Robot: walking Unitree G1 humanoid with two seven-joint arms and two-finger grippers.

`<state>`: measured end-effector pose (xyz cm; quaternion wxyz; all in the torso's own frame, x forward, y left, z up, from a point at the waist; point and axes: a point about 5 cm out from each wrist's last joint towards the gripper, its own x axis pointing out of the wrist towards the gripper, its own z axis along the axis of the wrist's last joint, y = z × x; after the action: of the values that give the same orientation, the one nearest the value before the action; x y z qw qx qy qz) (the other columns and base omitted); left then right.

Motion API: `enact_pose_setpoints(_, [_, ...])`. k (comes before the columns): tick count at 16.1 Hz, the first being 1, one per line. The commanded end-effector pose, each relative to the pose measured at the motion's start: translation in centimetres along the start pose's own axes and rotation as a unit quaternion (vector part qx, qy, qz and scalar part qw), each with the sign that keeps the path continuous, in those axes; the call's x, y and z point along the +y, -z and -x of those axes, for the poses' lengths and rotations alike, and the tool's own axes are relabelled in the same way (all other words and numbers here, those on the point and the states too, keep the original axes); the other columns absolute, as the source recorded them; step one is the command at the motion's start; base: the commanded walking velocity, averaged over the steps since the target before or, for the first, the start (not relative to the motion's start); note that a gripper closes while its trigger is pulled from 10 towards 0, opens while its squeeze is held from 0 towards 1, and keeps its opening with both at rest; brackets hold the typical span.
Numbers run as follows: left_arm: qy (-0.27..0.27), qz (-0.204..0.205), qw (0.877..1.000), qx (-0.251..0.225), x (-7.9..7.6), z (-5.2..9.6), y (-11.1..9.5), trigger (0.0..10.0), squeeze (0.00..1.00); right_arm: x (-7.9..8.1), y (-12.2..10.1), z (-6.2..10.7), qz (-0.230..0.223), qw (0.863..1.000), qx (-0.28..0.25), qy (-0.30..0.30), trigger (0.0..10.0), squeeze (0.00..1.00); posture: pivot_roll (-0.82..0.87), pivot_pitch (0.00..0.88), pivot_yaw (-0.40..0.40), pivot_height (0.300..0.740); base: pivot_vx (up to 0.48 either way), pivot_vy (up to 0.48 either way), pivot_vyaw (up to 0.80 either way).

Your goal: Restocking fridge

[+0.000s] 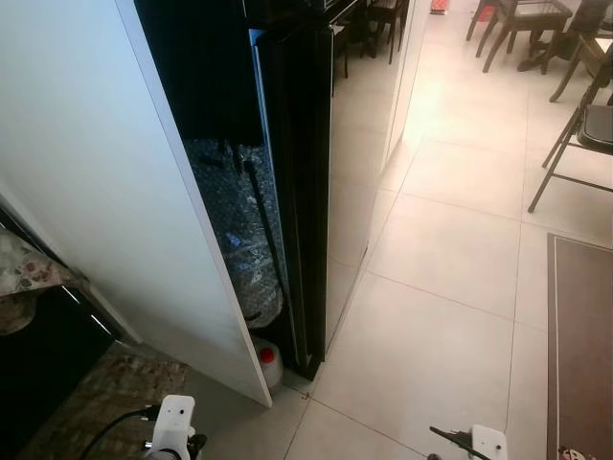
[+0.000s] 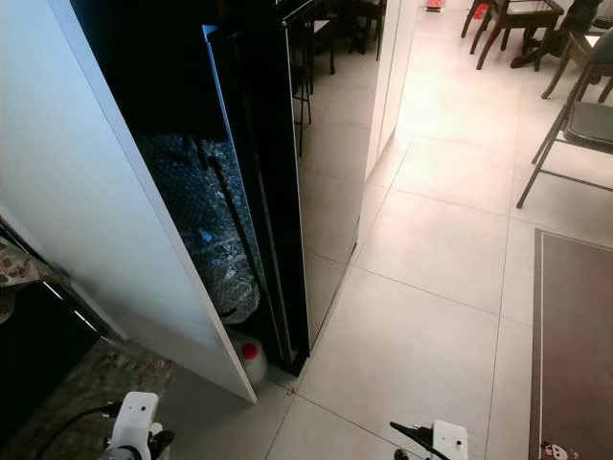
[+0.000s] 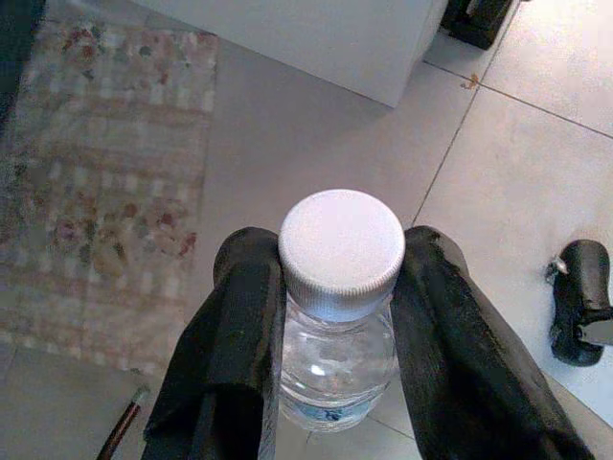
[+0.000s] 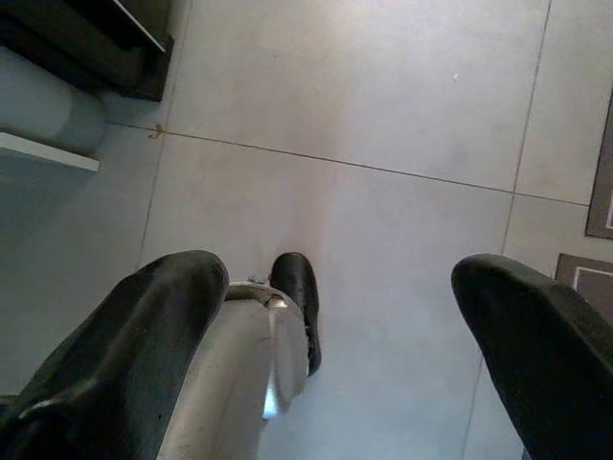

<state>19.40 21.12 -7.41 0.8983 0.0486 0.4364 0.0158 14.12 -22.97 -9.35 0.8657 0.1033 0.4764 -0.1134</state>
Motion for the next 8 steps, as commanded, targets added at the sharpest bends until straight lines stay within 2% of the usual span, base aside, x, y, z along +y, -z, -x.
enact_pose_setpoints(1, [-0.009, 0.002, 1.000, 0.003, 0.59, 0.04, 0.01, 10.0, 0.00, 0.13, 0.19, 0.00, -0.005, 1.000, 0.001, 0.003, 10.0, 0.00, -0.04, 0.000, 0.077, 0.740, 0.000, 0.000, 0.00])
enact_pose_setpoints(5, [-0.007, -0.009, 1.000, 0.010, 0.31, 0.00, 0.10, 10.0, 0.00, 0.04, 0.26, 0.02, -0.020, 1.000, -0.001, 0.012, 10.0, 0.00, -0.06, 0.000, 0.089, 0.740, 0.000, 0.000, 0.00])
enact_pose_setpoints(8, [-0.005, -0.011, 1.000, 0.016, -0.15, -0.04, 0.23, 10.0, 0.00, -0.14, 0.44, 0.07, -0.017, 1.000, 0.006, 0.013, 10.0, 0.00, -0.06, 0.000, 0.083, 0.740, 0.000, 0.000, -0.66])
